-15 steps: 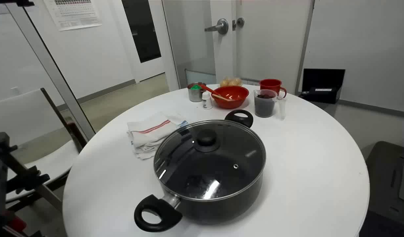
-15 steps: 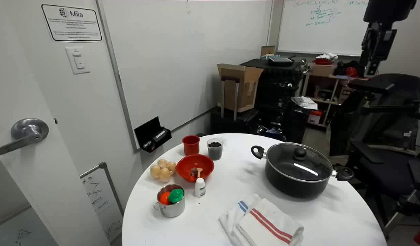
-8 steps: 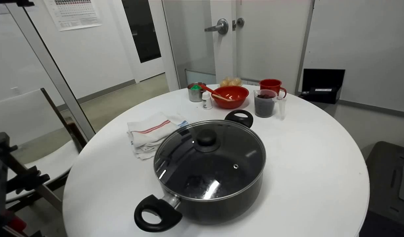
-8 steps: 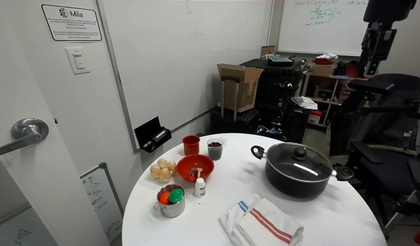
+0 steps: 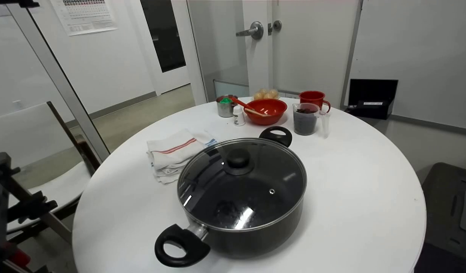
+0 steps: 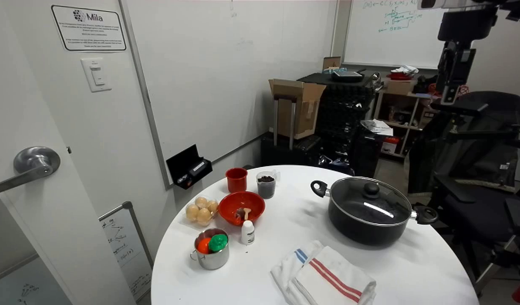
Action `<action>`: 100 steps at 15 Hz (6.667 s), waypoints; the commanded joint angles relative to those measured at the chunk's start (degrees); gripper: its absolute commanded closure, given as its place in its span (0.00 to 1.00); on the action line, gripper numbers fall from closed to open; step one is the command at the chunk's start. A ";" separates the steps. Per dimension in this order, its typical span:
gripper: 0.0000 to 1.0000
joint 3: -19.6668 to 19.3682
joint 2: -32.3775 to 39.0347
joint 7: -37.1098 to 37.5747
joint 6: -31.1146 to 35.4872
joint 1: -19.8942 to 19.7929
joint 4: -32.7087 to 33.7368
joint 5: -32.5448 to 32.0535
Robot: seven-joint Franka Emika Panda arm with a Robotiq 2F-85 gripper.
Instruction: Remove the glass lid from the black pot.
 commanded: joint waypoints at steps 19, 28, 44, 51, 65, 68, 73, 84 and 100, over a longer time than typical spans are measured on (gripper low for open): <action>0.00 -0.42 47.50 1.20 4.83 -6.61 29.11 14.88; 0.00 0.77 59.59 6.11 4.99 -8.52 37.09 17.51; 0.00 0.46 56.64 11.06 9.36 -9.44 29.41 20.80; 0.55 0.72 55.85 11.05 11.19 -9.51 28.17 21.10; 0.76 -0.05 43.98 9.38 19.58 -8.80 15.63 19.56; 0.76 -0.34 40.58 9.25 20.15 -7.94 13.46 18.17; 0.76 0.31 40.35 9.53 16.86 -4.21 17.24 12.94; 0.76 7.69 50.33 2.36 9.61 6.31 33.43 3.31; 0.76 11.60 69.34 -19.61 15.74 9.01 43.16 -7.54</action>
